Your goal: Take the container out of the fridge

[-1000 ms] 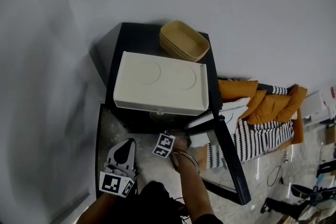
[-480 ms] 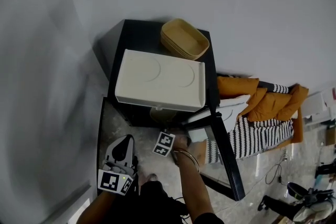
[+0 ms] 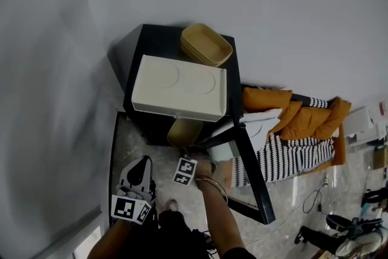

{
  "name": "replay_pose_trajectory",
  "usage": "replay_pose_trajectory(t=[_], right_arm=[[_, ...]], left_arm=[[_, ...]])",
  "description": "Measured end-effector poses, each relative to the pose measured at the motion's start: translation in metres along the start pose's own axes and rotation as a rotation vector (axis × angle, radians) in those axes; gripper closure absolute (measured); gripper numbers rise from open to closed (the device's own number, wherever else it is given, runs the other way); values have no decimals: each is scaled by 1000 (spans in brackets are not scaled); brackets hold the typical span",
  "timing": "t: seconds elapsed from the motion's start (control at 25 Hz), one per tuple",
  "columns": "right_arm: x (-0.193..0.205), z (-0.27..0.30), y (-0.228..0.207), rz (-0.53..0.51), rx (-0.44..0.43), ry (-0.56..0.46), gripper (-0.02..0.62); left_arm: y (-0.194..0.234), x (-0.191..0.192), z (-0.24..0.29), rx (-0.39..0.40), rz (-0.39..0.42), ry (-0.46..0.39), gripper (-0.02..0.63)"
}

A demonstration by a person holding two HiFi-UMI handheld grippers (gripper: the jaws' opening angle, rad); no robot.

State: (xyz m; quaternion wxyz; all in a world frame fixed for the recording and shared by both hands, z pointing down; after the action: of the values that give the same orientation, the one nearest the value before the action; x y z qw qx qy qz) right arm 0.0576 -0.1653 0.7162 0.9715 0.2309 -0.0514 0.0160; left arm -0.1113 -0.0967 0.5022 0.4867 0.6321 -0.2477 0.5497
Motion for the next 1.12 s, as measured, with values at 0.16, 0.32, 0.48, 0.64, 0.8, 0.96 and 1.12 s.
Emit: replay_pose_trajectory(t=[0.16,0.32,0.48,0.64,0.8,0.96,1.12], right_arm=[[2,-23,15,-23,-23,-19,588],[3,-50,30,-35,-29,-48,588],[4,-79,52,-53,-28,-77,588],[6,-107,75,-22,-32,-127,588],[7,-130,92,11,-35,-163,588],[5,-149,104,59,-32,-193,588],[0,-169,112,112,-20,-226,588]], left_arm=[[-11,-1,-15,-12,6,-3,601],[-21,8,-34,-27,6,-12,601],[-41,8,-59,-54,8,-20,601],[-61,8,-84,-78,12,-26,601],[-70,10,-104,-99,15,-32,601],[-80,0,-113,-111,20,-23,601],[-83,-9,-119,-101,28,-22,601]])
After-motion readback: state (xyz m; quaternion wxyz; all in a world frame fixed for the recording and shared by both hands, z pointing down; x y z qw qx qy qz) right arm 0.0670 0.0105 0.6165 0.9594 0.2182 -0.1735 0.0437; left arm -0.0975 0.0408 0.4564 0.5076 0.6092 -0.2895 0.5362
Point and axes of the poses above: the fingertips, and each gripper's own axes: z forward along the fingers, y to its left, x out of its underside, the point moved 9 cm from there along -z, backward along the fingers, and after that the axes turned 6 degrees about -z, right-handed, at the moved point
